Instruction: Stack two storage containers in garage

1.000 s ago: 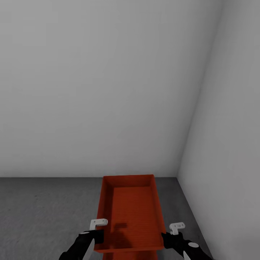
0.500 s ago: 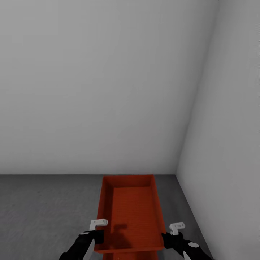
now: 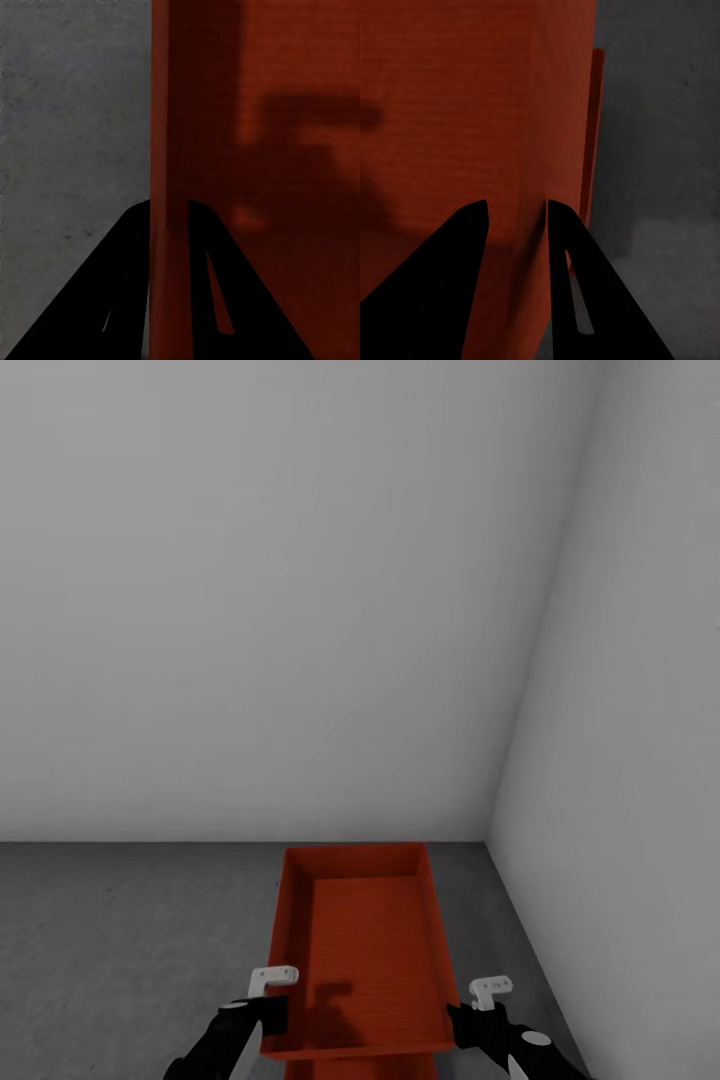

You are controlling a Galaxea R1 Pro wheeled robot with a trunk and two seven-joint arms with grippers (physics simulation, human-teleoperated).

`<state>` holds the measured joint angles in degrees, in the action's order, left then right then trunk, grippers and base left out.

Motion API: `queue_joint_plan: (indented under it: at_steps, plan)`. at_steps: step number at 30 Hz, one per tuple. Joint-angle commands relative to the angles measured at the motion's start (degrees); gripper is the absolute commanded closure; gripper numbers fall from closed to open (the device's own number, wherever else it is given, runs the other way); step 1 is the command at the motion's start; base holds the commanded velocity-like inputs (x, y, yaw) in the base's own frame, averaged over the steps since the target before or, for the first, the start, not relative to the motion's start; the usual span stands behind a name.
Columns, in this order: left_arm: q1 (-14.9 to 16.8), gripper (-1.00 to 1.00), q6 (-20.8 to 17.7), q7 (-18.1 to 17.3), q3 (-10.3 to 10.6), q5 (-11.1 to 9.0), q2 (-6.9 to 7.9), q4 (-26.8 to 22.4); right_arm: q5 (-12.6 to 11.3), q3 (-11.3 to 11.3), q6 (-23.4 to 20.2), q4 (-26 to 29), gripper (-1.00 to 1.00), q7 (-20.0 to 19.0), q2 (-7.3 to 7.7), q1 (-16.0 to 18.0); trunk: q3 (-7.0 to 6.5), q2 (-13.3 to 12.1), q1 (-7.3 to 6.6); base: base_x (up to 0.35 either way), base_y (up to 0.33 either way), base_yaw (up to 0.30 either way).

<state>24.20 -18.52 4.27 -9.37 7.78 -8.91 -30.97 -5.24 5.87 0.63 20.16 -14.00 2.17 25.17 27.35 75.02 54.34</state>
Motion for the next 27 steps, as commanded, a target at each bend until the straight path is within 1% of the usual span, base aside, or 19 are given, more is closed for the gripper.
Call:
queue_joint_plan:
  at_steps: [1, 6, 12, 14, 27]
  plan:
    - [0.06, 1.00, 2.35, 0.12, -1.18, -1.02, -0.14, -0.76, -0.54, 1.02, 0.07, -0.12, 1.00, -1.04, -0.68, -0.03, 0.07, 0.04, 0.00, 0.000, 0.000, 0.000]
    - [0.06, 1.00, 2.35, 0.12, -1.18, -1.02, -0.12, -0.79, -0.76, 0.94, 0.07, -0.12, 1.00, -1.04, -0.68, -0.03, 0.07, 0.04, 0.00, -0.018, 0.000, 0.000]
    - [0.06, 1.00, 2.35, 0.13, -1.18, -1.02, -0.05, -0.78, -0.83, 0.90, 0.07, -0.12, 1.00, -1.03, -0.68, -0.03, 0.07, 0.04, 0.00, -0.250, 0.000, 0.000]
    - [0.06, 1.00, 2.35, 0.13, -1.18, -1.02, -0.09, -0.79, -0.80, 0.90, 0.07, -0.12, 1.00, -1.03, -0.68, -0.03, 0.07, 0.04, 0.00, -0.122, 0.000, 0.000]
    - [0.06, 1.00, 2.35, -0.06, -1.18, -1.02, -0.14, -0.78, -0.64, 0.95, 0.07, -0.12, 1.00, -1.03, -0.68, -0.03, 0.07, 0.04, 0.00, -0.012, 0.000, 0.000]
